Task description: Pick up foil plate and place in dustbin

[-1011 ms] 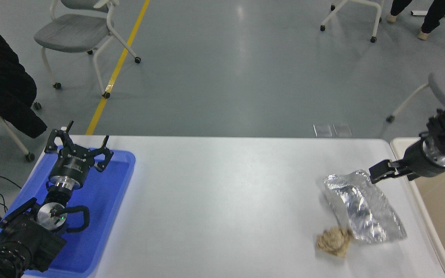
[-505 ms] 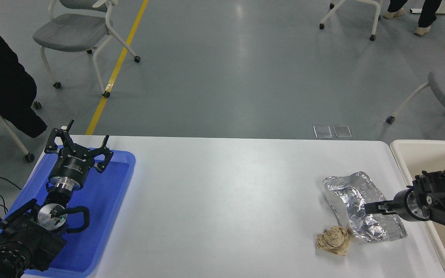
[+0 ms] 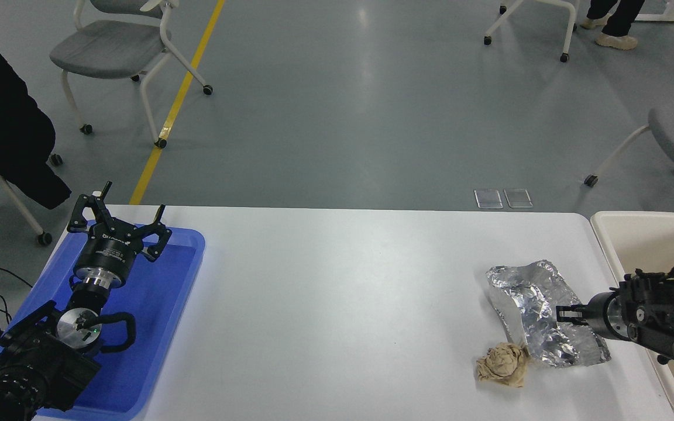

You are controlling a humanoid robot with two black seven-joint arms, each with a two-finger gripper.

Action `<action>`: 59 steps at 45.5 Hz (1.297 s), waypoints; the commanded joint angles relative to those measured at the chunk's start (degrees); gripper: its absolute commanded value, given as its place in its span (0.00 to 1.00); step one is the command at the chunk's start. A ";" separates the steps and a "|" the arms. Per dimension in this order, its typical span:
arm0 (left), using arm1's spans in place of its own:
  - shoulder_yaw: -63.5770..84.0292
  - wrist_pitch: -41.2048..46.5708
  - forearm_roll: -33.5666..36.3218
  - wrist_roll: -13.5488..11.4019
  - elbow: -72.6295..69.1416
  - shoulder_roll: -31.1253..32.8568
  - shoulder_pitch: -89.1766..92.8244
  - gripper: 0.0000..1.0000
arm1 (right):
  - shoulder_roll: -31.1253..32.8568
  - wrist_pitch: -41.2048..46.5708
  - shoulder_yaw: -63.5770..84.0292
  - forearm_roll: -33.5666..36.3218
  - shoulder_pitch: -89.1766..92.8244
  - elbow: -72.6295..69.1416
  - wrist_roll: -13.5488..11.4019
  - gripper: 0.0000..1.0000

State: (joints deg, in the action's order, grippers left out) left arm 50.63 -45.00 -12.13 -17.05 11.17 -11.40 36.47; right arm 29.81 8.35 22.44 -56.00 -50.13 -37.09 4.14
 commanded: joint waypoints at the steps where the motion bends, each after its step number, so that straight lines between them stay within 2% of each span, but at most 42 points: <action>1: 0.00 0.00 0.00 0.00 -0.01 -0.03 0.09 1.00 | 2.35 1.22 -0.12 -0.51 -1.63 -3.07 0.35 0.00; 8: 0.00 0.00 0.00 0.09 0.17 0.06 0.09 1.00 | 9.46 3.68 3.74 -0.42 -9.44 -13.26 0.26 0.00; 18: 0.00 0.00 0.00 0.09 -0.01 0.14 0.18 1.00 | 20.01 10.54 15.51 0.89 -29.65 -27.06 0.35 0.00; 24: 0.00 0.00 0.00 0.09 -0.01 0.06 0.18 1.00 | 22.04 15.81 25.00 3.88 -44.50 -33.13 0.26 0.00; 32: 0.00 0.00 0.00 0.09 0.17 0.06 0.09 1.00 | 19.94 20.20 39.85 9.06 -65.33 -40.16 0.08 0.00; 41: 0.00 0.00 0.00 0.09 0.17 -0.03 0.09 1.00 | 11.07 22.85 53.04 16.70 -82.57 -45.96 0.43 0.00; 46: 0.00 0.00 0.00 0.09 0.17 -0.12 0.09 1.00 | 7.28 23.20 55.43 19.96 -86.71 -47.46 0.43 0.00; 59: 0.09 0.00 0.00 0.09 0.17 -0.12 0.09 1.00 | 5.96 25.57 56.22 19.97 -88.56 -47.38 0.35 0.00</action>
State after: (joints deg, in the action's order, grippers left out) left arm 50.69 -45.00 -12.11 -16.96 11.28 -11.48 36.56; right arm 38.03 32.16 75.34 -37.90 -133.64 -83.01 4.50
